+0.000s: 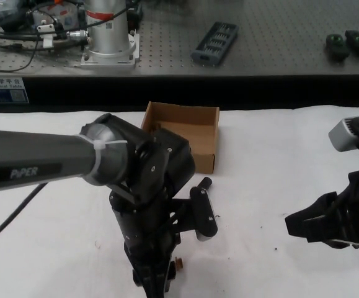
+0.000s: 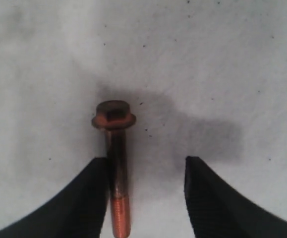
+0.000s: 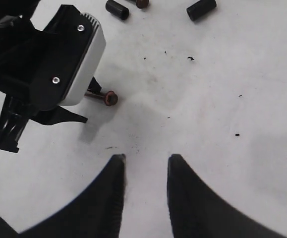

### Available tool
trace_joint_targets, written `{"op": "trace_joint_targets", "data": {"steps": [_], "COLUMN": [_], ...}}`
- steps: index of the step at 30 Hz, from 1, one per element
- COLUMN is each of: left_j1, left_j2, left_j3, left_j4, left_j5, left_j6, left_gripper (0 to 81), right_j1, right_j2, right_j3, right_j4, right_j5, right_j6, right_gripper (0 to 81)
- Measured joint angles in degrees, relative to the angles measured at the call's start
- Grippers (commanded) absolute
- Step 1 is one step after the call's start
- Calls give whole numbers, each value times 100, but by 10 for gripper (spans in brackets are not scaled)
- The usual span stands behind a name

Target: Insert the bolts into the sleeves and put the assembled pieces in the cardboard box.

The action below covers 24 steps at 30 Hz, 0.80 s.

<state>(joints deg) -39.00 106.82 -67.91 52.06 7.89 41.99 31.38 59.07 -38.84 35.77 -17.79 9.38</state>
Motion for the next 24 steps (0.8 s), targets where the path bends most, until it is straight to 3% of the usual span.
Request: {"op": "trace_joint_targets", "data": {"steps": [15,21,24], "left_j1": [0,0,0], "left_j2": [191,191,191], "left_j3": [-86,-93,-93], "left_j4": [-130,-197,-232], "left_j5": [182,213,213], "left_j6": [-475,-498,-498], "left_gripper": [355,252,245], "right_j1": [0,0,0], "right_j2": [0,0,0], "right_j3": [12,12,12], "right_j4": [-111,-252,-257], "right_j5": [-146,-169,-169], "right_j6": [121,121,121], "right_gripper": [230,230,230]}}
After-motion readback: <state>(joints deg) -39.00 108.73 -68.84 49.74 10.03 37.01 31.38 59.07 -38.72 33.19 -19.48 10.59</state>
